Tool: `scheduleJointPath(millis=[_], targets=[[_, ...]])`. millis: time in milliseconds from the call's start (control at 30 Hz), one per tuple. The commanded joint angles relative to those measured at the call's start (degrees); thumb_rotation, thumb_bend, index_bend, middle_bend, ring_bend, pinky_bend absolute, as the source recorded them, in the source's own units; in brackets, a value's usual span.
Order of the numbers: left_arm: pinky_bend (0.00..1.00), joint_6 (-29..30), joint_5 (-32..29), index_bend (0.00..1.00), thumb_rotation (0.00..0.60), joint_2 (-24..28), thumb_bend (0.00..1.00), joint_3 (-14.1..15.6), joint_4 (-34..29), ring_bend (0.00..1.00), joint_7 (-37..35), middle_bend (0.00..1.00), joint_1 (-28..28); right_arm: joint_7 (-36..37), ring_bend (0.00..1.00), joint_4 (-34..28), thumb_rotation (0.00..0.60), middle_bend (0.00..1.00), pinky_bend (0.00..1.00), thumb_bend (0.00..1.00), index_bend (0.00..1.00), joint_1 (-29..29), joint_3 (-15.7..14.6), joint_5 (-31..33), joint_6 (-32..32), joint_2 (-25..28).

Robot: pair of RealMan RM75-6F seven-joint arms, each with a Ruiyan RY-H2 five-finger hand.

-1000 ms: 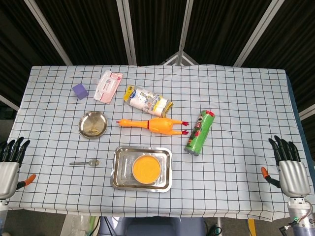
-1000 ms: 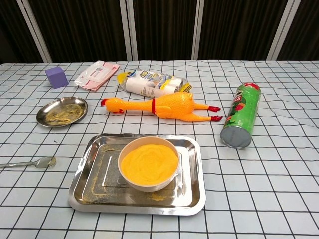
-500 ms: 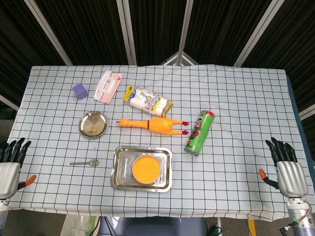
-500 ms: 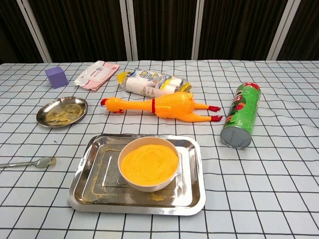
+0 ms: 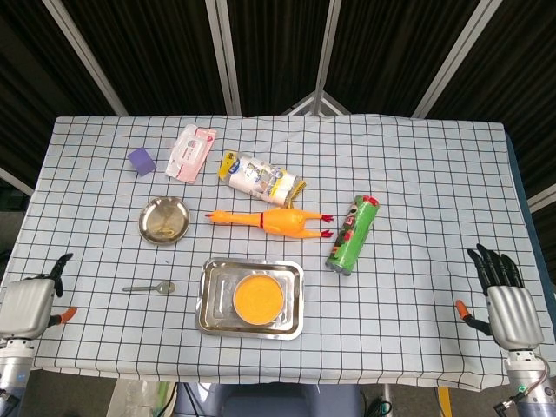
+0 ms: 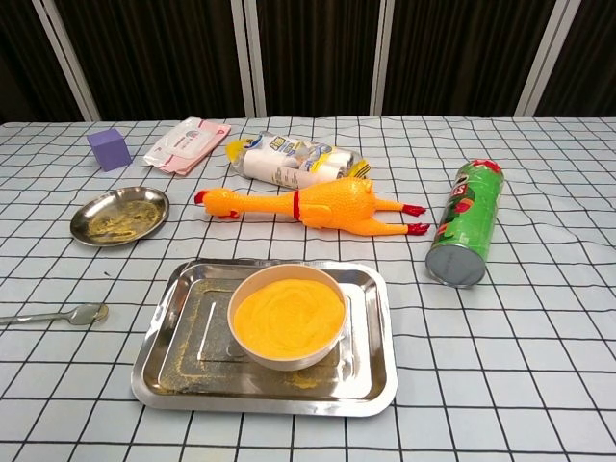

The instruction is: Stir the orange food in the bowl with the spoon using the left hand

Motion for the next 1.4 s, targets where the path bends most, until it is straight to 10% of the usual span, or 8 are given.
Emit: scheduleJointPath(millis=[33, 1400], targets=[[0.89, -4.2, -5.19, 0.36, 0.6, -2.65, 0.3, -1.37, 0.38, 0.91, 4.74, 0.95, -2.74, 0.02, 0.0, -0.07, 0.6, 0.0, 0.0, 0.37, 0.0, -0.02, -0.06, -0.08, -0.01, 0.01], [0.93, -7.85, -20.32, 0.48, 0.6, -19.85, 0.52, -2.53, 7.44, 0.95, 18.27, 1.0, -12.25, 1.19, 0.0, -0.47, 0.6, 0.0, 0.0, 0.37, 0.0, 0.29, 0.0, 0.57, -1.15, 0.23]])
